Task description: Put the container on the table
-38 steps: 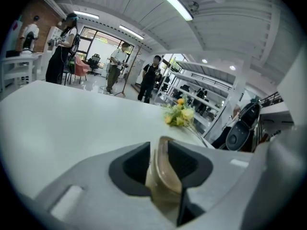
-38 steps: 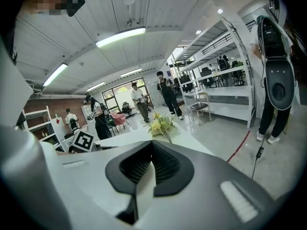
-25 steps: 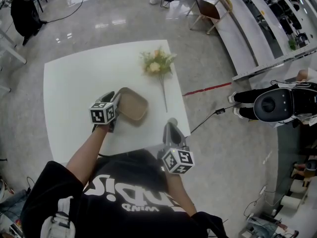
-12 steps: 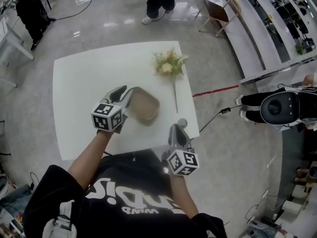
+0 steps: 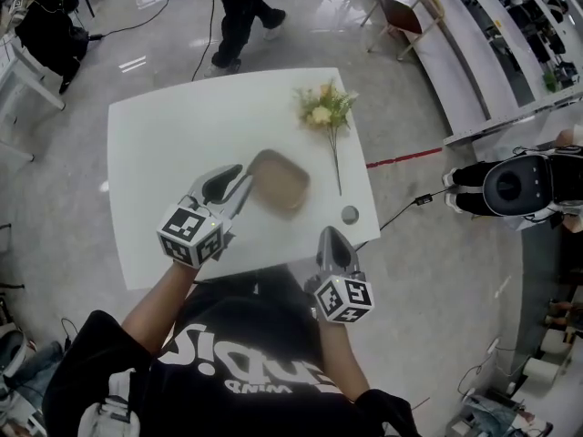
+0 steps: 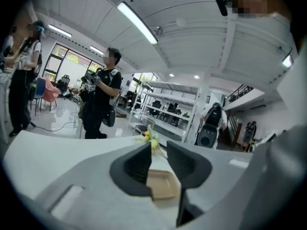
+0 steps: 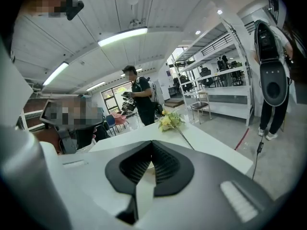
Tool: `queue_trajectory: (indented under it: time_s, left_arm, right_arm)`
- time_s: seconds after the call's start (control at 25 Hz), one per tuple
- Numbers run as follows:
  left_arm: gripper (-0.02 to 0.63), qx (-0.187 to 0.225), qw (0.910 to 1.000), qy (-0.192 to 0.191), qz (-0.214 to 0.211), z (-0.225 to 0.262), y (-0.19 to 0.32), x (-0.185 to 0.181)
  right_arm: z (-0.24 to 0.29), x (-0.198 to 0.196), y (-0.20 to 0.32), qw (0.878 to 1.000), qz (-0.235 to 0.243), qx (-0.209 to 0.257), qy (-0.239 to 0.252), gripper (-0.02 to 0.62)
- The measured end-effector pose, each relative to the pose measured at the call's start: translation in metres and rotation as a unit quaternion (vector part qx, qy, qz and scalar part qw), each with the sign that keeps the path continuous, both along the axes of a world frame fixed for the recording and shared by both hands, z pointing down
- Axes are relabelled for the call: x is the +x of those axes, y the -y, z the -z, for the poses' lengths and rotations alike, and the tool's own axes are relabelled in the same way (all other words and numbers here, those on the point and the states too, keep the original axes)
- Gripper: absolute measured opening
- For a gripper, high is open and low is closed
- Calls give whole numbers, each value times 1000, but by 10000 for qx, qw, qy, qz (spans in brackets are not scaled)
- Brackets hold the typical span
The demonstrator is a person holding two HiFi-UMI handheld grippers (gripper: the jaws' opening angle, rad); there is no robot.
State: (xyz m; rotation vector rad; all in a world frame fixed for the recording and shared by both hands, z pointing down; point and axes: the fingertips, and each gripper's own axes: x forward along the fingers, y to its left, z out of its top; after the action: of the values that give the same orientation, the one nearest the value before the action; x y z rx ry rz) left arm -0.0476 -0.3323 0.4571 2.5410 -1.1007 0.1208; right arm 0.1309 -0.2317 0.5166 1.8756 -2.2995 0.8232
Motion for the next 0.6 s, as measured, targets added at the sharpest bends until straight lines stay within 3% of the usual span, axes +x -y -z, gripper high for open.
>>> queue_trajectory:
  time_s: [0.36, 0.6]
  left_arm:
    - [100, 23, 9999, 121, -51, -5, -41, -19]
    - [96, 204, 9992, 331, 3, 7, -84, -3]
  right_arm:
    - [9, -5, -35, 9999, -47, 150, -28, 0]
    - [13, 7, -74, 9996, 73, 260, 61, 0]
